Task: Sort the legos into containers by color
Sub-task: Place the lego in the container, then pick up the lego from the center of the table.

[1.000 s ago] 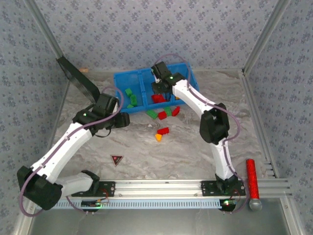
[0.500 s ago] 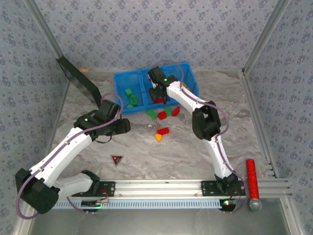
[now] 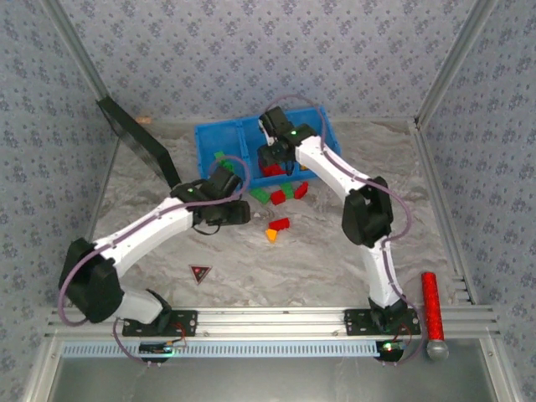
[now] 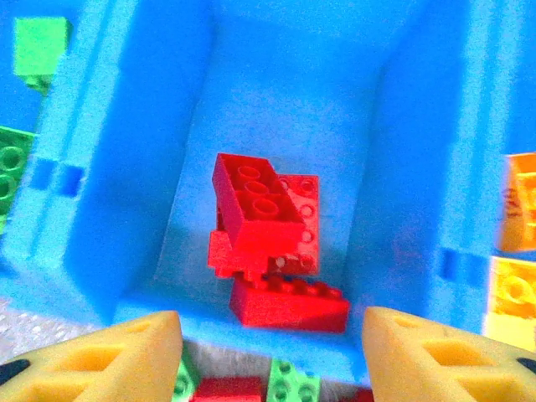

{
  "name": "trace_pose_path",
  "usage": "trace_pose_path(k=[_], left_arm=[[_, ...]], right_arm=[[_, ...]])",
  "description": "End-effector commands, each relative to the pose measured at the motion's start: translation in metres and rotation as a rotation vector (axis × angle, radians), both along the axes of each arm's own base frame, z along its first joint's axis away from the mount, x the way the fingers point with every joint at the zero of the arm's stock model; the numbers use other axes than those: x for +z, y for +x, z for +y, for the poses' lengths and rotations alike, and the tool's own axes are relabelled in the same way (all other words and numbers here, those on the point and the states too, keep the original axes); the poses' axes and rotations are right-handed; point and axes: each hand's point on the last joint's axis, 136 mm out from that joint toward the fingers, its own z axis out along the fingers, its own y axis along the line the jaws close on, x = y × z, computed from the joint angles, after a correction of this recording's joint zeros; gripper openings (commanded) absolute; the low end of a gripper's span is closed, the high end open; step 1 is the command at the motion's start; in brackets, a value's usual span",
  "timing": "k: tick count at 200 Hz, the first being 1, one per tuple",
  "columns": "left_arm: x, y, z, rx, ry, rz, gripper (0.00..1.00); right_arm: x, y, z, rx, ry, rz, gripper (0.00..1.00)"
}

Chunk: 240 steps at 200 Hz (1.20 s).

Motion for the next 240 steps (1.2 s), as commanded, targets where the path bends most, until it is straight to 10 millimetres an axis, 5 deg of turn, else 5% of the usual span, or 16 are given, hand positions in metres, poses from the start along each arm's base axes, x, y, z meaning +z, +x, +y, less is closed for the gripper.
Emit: trace_pose_path(k=[1,62,131,194,240], left_arm=[[0.002,0.017,-0.038,-0.151,0.043,-0.081,0.66],[-0.023,0.023,-0.112,-0.572,0.135,-0.100,0.67],[-0.061,0.017,-0.142,-0.734,0.154,-0.019,0.67],[-0.092,0.016,-0.147,-0.759,0.174,0.039,0.64],[-0.108,0.013,-0.145,-0.759,0.203,0.092,0.48]], right_arm=[[0.046,-0.020,-0.025,-0.019,0.024,-0.053,0.62],[0.068,-0.089,-0.120,-0.191,0.104,-0.043,0.69],[0.041,-0.177,-0.211,-0.417,0.178,0.042,0.76],[0.037,-0.219,-0.238,-0.506,0.243,0.072,0.78],[0.030,-0.227,-0.237,-0.523,0.270,0.089,0.78]])
